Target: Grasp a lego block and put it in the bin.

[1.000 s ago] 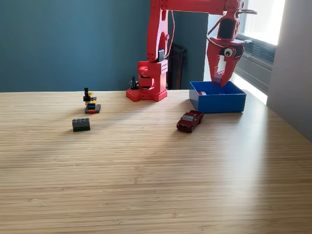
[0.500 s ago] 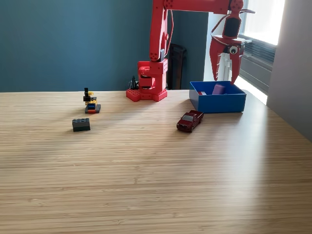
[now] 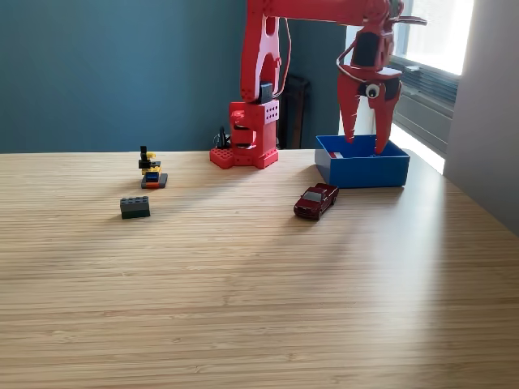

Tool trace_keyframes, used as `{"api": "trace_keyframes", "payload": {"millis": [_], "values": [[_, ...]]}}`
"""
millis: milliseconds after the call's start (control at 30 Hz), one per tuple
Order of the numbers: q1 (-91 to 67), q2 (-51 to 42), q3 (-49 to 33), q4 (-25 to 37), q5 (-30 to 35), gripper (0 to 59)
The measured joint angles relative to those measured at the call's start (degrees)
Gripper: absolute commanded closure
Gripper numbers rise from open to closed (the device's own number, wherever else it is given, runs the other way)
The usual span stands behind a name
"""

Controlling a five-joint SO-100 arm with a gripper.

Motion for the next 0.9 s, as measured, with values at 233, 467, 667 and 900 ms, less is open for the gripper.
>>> {"api": "trace_keyframes", "payload": {"millis": [233, 467, 667, 900], "values": [[16.17, 0.00, 0.00, 0.00, -6.94, 37.3], [25.49, 0.00, 1.58, 0.00, -11.87, 37.4], [29.27, 0.00, 2.11, 0.00, -13.97, 37.5], [34.72, 0.00, 2.11, 0.00, -15.38, 38.1]]}}
